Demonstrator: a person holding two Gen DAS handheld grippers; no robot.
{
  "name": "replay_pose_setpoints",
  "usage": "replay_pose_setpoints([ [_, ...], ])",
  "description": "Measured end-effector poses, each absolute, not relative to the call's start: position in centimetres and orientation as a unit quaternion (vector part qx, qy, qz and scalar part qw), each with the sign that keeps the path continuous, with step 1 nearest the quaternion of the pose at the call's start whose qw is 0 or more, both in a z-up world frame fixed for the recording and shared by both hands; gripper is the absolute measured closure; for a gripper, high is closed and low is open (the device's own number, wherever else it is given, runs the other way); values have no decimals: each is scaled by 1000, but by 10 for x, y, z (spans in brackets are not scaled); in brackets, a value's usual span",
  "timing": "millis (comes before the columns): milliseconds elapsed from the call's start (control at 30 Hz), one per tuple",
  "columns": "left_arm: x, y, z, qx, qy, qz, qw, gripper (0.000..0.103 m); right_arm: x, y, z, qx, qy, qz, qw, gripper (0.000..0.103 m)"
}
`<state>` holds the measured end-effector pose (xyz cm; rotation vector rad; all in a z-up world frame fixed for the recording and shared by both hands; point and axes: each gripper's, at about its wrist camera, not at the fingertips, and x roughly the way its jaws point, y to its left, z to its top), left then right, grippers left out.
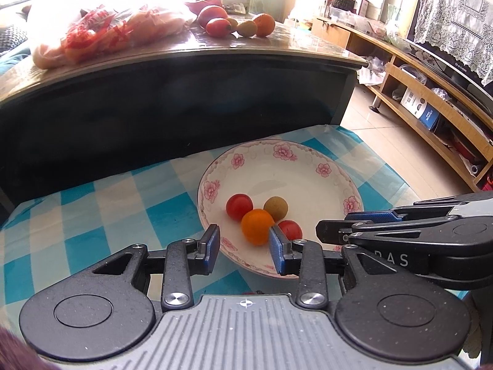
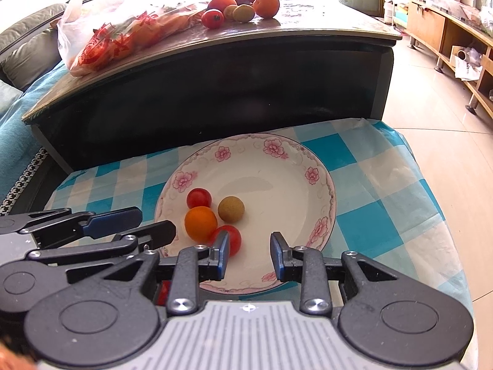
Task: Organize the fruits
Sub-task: 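Move both grippers back toward the remaining fruit pile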
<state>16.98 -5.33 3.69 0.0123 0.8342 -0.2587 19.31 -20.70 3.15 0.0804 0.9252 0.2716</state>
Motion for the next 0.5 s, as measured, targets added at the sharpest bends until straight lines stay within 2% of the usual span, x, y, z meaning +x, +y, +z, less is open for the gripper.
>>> replay_pose_setpoints([
  [500, 135, -44, 32, 13, 426, -126, 896, 61, 160, -194, 24, 29, 471, 152, 869, 70],
])
